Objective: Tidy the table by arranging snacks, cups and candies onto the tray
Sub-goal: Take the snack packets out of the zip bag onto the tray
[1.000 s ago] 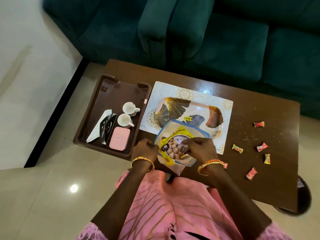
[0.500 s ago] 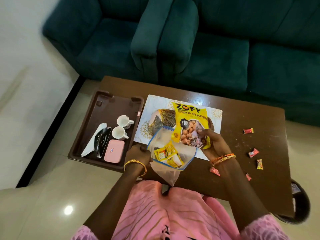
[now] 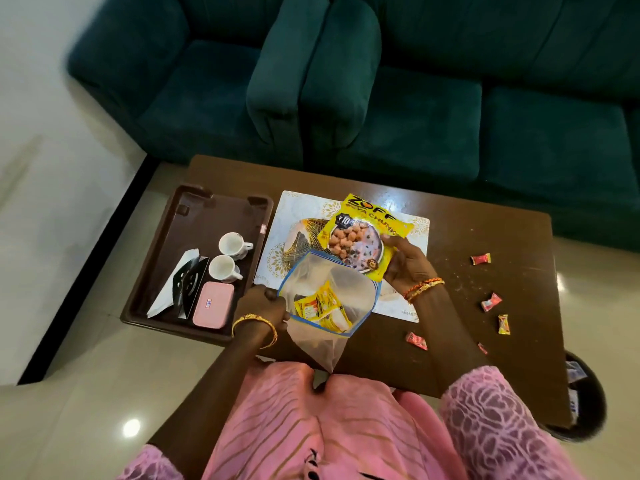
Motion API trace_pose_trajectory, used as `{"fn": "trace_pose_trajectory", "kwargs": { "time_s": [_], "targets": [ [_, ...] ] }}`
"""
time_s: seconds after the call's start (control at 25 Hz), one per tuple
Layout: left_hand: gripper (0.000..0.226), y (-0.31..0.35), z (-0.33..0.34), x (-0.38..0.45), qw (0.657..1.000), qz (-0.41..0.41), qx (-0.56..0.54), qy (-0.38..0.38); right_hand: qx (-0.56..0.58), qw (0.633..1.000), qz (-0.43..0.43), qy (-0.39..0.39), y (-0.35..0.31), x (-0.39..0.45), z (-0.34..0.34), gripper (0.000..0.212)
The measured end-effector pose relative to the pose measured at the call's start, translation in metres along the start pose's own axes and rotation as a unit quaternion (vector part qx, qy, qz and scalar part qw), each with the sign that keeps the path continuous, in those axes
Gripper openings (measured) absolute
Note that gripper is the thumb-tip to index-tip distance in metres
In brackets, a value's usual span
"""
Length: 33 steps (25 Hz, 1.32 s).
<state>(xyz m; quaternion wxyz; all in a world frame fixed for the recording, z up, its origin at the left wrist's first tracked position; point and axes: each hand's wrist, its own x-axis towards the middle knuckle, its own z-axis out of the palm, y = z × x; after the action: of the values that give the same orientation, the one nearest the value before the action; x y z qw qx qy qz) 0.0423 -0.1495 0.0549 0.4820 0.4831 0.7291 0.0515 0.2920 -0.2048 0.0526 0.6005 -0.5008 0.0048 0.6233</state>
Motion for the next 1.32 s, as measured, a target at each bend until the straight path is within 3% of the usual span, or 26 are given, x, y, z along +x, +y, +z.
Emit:
{"fn": "trace_pose_trajectory", "kwargs": {
  "time_s": [0.12,0.24,0.52,0.68,0.8,1.04,1.32],
  "targets": [
    [0.011,0.009,0.005,0.000,1.000,0.013,0.010,-0.005,-0.003,0.999,0.031,-0.005,-0.004,0.011,-0.009,0.029],
    [0.011,0.018,0.014,0.000,0.999,0.029,0.039,-0.004,0.027,0.999,0.028,0.020,-0.010,0.020,-0.025,0.023],
    [0.017,0.052,0.041,0.012,0.996,0.056,0.066,-0.015,0.076,0.974,-0.042,0.208,-0.041,0.062,-0.094,0.031],
    [0.020,0.063,0.059,0.021,0.981,0.101,0.161,0.034,0.094,0.953,-0.038,0.285,-0.046,0.101,-0.128,0.043],
    [0.021,0.064,0.073,0.023,0.971,0.125,0.185,0.080,0.047,0.953,-0.014,0.298,-0.041,0.136,-0.141,0.043],
    [0.024,0.058,0.091,0.022,0.963,0.124,0.216,0.099,-0.049,0.972,0.070,0.221,-0.002,0.171,-0.156,0.044],
    [0.024,0.064,0.086,0.027,0.961,0.137,0.222,0.092,-0.177,0.897,-0.044,0.403,0.029,0.175,-0.136,0.040]
  ]
}}
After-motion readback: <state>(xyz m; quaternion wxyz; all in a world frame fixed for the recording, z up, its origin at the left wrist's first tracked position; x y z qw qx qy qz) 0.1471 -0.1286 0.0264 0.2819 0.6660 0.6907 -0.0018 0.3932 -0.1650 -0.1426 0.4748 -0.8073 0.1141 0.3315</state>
